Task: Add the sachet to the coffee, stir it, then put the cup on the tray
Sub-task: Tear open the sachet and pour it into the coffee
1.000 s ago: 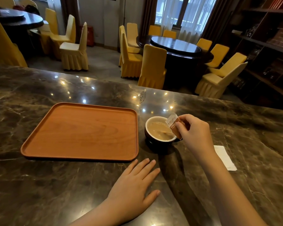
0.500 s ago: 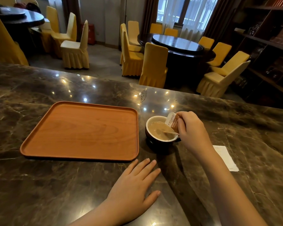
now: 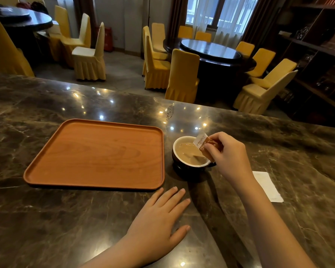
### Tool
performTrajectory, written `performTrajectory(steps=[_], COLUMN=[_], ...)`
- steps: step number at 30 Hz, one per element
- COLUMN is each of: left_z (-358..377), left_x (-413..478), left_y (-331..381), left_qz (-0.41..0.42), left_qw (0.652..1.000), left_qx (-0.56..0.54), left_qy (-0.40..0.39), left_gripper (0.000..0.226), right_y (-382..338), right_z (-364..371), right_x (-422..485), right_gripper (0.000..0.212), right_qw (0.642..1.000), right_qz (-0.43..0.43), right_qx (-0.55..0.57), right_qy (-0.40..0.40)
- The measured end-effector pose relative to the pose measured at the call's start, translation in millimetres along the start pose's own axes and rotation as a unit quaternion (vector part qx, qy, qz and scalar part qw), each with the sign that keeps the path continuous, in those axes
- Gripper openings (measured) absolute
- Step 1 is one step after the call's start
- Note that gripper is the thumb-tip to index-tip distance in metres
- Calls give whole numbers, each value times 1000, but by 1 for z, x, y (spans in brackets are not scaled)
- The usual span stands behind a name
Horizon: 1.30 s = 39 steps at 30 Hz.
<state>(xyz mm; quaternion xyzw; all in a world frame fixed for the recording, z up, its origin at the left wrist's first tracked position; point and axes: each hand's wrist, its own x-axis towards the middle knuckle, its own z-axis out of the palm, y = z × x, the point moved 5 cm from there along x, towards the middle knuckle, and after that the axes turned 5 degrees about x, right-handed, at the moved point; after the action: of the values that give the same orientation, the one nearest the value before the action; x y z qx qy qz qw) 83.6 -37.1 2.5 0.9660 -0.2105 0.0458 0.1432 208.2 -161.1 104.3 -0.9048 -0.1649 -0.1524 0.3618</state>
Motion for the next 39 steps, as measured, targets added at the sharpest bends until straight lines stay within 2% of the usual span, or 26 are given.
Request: performTrajectory(steps=[12, 19, 24, 28, 39], left_z=[0, 1, 0, 1, 4], left_x=[0, 0, 0, -1, 0], left_y=[0, -1, 0, 1, -1], left_qz=[4, -1, 5, 5, -3], left_qw=[1000, 999, 998, 999, 999], left_qx=[5, 27, 35, 7, 29], left_qy=[11, 26, 45, 32, 19], left_gripper=[59, 57, 57, 59, 57], right_y=[-3, -4, -4, -3, -2], right_z=[2, 1, 3, 4, 3], right_x=[-1, 0, -1, 0, 0], right_gripper=[27, 12, 17, 16, 17], right_qw=[1000, 1000, 1000, 1000, 1000], right_qz=[9, 1, -4, 0, 4], right_qx=[-2, -11, -11, -11, 15], right_qy=[-20, -17, -17, -13, 6])
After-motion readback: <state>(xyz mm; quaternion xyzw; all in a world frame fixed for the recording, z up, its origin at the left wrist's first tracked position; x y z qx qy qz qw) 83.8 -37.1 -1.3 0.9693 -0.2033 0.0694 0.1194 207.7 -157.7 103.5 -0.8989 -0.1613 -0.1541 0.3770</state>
